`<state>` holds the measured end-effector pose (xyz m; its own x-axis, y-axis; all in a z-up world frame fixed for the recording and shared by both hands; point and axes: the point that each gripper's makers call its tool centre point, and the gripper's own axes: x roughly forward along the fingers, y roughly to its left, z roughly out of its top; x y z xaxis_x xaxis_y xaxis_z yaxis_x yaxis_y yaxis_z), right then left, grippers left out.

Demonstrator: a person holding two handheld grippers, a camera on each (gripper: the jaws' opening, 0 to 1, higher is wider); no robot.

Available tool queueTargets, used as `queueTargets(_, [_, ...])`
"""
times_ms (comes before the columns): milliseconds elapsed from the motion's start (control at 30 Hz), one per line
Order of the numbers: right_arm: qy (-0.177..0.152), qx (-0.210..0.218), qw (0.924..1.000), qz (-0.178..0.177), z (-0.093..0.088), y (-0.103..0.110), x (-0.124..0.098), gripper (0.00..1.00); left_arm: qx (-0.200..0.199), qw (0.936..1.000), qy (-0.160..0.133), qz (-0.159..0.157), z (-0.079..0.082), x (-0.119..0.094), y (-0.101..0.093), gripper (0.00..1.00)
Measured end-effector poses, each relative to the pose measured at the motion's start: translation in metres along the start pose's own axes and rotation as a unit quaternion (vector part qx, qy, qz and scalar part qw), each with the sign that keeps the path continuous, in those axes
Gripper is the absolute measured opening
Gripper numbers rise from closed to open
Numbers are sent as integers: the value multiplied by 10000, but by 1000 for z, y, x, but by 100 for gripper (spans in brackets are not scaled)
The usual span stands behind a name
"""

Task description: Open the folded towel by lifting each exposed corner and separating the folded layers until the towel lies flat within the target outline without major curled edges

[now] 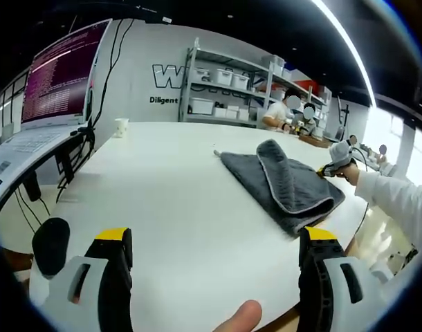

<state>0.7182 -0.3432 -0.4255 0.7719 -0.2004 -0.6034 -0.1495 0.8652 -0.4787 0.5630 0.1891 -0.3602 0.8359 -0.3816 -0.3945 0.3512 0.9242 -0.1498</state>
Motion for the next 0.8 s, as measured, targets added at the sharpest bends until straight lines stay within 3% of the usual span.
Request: queueTargets(800, [380, 207, 9976, -541, -36, -61, 12, 0, 29, 10000, 89, 3, -3, 0, 0, 100])
